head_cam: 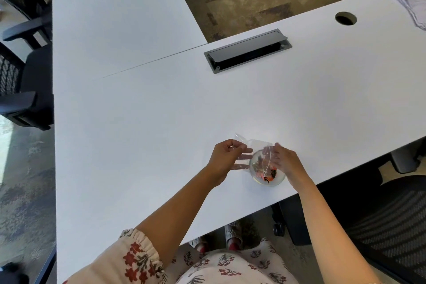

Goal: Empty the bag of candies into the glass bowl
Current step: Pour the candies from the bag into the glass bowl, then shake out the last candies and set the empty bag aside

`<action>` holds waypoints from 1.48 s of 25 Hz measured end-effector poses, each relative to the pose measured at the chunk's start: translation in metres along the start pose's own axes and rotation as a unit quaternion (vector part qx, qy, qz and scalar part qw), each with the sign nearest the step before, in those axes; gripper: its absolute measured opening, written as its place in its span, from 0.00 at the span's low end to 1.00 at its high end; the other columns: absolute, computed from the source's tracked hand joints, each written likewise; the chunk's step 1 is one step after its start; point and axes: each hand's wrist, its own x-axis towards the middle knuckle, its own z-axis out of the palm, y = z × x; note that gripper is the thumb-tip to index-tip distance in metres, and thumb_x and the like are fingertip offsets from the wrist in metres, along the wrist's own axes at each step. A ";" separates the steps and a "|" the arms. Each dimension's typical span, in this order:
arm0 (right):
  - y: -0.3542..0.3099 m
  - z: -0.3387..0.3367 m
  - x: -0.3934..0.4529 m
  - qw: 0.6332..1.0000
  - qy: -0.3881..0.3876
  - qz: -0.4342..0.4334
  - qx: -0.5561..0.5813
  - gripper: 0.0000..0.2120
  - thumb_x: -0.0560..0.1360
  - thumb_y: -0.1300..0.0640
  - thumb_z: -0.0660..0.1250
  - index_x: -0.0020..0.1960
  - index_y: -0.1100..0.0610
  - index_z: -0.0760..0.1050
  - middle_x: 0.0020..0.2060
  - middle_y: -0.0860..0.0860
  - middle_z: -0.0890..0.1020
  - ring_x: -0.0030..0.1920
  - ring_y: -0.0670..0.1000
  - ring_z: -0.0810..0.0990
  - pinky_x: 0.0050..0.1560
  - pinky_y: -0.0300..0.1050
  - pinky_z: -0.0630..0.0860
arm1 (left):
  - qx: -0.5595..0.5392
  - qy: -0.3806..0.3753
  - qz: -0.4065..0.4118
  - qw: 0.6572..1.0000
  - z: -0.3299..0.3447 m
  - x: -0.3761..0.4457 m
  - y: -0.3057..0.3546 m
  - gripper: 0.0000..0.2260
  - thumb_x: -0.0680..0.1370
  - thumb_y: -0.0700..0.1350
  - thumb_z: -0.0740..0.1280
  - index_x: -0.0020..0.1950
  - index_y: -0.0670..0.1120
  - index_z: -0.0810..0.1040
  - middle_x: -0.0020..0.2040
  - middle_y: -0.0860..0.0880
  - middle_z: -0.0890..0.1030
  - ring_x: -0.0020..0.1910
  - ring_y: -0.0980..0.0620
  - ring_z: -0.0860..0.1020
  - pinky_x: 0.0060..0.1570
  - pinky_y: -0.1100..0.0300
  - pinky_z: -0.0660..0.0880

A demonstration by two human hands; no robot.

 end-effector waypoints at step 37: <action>-0.030 0.047 -0.029 0.980 -0.074 -0.103 0.152 0.08 0.80 0.59 0.68 0.55 0.59 0.84 0.49 0.54 0.89 0.52 0.53 0.88 0.54 0.43 0.83 | 0.086 0.035 0.024 0.995 -0.044 -0.002 -0.011 0.37 0.64 0.43 0.85 0.70 0.46 0.76 0.64 0.48 0.82 0.62 0.50 0.80 0.64 0.53 0.78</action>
